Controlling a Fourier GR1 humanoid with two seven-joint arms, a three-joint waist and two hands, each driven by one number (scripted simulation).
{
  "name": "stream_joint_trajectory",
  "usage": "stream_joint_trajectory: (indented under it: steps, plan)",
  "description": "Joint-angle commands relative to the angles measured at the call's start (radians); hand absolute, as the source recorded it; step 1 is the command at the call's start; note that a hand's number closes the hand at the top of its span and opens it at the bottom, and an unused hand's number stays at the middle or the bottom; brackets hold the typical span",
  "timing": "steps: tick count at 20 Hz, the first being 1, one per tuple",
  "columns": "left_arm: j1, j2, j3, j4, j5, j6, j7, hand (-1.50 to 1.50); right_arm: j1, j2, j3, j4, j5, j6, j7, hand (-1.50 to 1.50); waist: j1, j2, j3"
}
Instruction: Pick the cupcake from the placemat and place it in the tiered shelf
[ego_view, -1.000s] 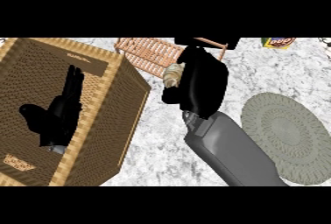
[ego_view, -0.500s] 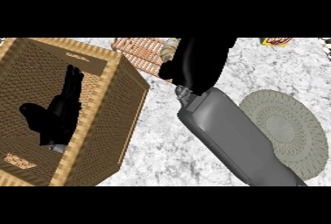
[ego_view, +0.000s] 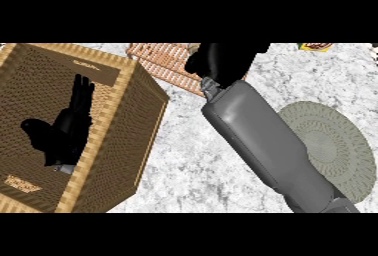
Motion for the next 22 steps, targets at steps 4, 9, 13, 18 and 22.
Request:
stream_joint_trajectory:
  steps: [4,9,13,18,22]
  plan:
    - [-0.001,0.025,0.016,-0.001,0.023,-0.044,-0.043,0.0,-0.052,0.012,-0.005,0.13,0.02,-0.199,0.244,1.5,0.0,0.005,0.002]
    - [0.006,0.019,0.032,0.022,0.032,-0.033,-0.06,0.0,-0.065,0.012,-0.012,0.212,-0.009,-0.254,0.204,1.5,-0.01,0.006,0.002]
    - [0.003,0.037,0.033,-0.002,0.028,-0.032,-0.04,0.0,-0.071,0.012,-0.088,0.269,0.012,-0.363,0.178,1.5,-0.002,0.012,0.003]
    - [0.001,0.001,0.002,0.002,0.009,-0.003,-0.052,0.0,-0.079,0.012,-0.149,0.319,-0.08,-0.428,0.127,-1.5,-0.003,0.012,0.003]
    - [0.042,0.028,0.003,-0.023,0.029,-0.041,-0.06,0.0,-0.058,0.012,-0.127,0.388,-0.123,-0.537,0.069,-1.5,0.007,0.01,0.003]
